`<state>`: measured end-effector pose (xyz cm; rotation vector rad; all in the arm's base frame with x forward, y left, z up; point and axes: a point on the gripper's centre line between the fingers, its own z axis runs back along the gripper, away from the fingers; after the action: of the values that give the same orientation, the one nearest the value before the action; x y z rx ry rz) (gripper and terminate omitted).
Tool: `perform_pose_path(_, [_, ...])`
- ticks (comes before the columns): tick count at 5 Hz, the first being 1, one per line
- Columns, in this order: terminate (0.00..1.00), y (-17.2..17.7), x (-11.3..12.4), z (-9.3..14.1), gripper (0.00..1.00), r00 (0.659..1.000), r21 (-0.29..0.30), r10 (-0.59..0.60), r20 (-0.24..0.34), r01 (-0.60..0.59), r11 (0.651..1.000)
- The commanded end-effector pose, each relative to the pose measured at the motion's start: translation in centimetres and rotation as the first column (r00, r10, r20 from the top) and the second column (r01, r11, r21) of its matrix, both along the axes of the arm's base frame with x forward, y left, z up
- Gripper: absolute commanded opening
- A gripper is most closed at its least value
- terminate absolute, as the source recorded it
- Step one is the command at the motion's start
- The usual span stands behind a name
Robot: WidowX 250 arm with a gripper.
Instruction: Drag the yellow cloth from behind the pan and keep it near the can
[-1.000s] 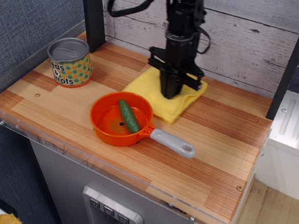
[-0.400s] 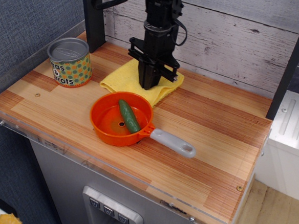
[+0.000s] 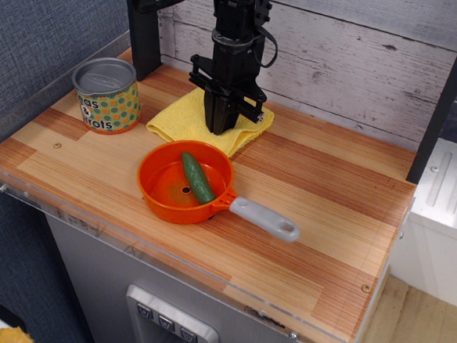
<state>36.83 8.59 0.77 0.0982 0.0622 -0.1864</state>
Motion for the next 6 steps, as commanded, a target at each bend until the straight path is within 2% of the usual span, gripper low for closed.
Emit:
perform_pose_path(1, [0.0, 2.0, 0.1, 2.6, 0.0, 0.997, 0.028, 0.043, 0.057, -0.044, 0.999])
perform_pose_path(2, [0.0, 1.9, 0.3, 3.5, 1.0, 0.997, 0.01, 0.028, 0.076, -0.029, 1.0])
perform_pose_path(3, [0.0, 1.6, 0.4, 4.5, 1.0, 0.993, -0.003, 0.021, 0.114, -0.02, 1.0])
perform_pose_path(4, [0.0, 1.2, 0.6, 5.7, 1.0, 0.991, 0.011, 0.016, 0.133, -0.017, 1.0])
perform_pose_path(5, [0.0, 0.9, 0.3, 7.1, 1.0, 0.989, 0.042, 0.004, 0.146, -0.011, 0.999])
perform_pose_path(6, [0.0, 0.7, -0.1, 8.3, 1.0, 0.992, 0.08, 0.005, 0.126, -0.015, 0.997])
